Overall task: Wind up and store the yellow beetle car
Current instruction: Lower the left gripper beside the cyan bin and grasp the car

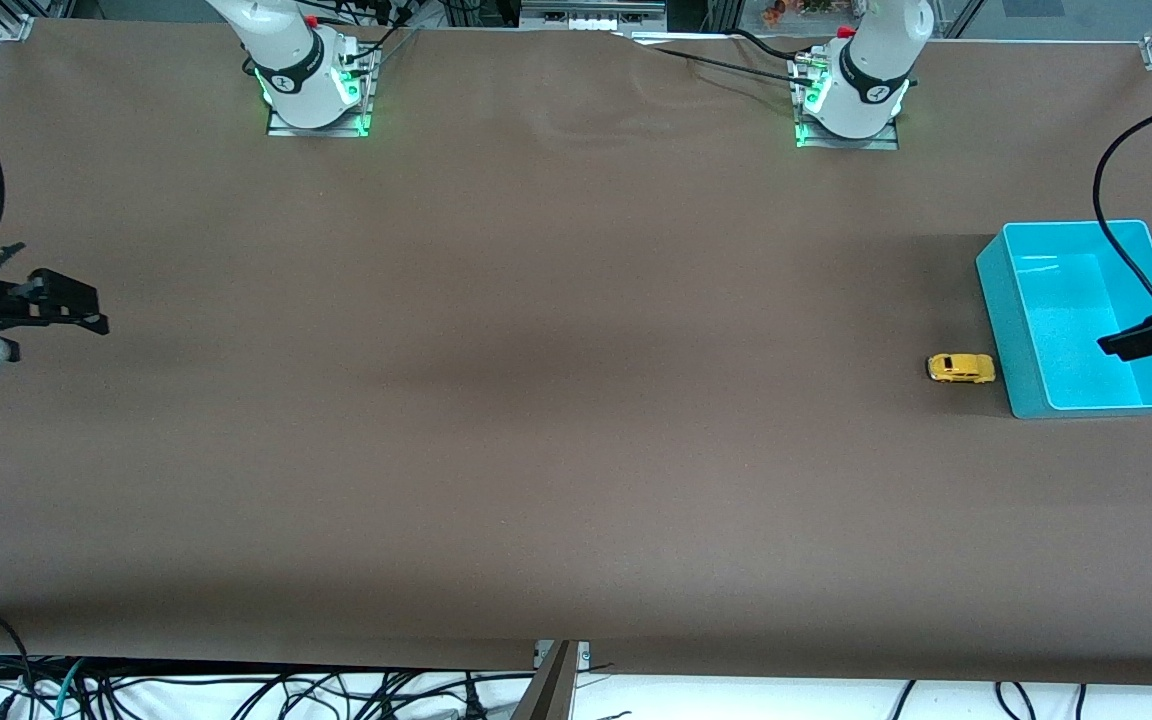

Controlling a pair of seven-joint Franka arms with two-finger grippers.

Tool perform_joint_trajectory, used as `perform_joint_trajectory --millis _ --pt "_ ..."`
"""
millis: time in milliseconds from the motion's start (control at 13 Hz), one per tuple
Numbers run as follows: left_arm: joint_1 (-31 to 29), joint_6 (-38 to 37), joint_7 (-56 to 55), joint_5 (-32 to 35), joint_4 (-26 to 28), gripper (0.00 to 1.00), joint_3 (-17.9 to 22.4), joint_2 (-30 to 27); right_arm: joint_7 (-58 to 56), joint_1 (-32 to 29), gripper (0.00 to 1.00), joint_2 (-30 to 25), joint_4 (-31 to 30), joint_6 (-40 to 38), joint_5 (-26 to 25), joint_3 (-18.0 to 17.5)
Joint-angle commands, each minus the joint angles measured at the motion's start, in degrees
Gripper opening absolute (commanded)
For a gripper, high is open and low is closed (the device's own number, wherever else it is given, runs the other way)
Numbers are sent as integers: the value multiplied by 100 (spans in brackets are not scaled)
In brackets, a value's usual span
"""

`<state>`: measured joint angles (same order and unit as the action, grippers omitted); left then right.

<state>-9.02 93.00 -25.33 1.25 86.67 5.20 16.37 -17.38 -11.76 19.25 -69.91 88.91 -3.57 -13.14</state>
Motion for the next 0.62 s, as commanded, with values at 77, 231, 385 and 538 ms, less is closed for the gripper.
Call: perform_joint_trajectory --millis 77,231,385,538 --pt "23 129 -1428 -99 226 100 -28 225 85 322 100 -263 22 38 -257 127" --pt "23 952 -1904 -160 945 100 -54 209 112 420 100 -413 -74 161 -452 206" --pt "67 1753 -2561 -160 1465 100 -72 278 103 446 100 -755 -346 92 -434 285" --pt "102 2378 -3037 -160 1704 100 -81 550 112 516 100 -993 -592 -66 -425 329"
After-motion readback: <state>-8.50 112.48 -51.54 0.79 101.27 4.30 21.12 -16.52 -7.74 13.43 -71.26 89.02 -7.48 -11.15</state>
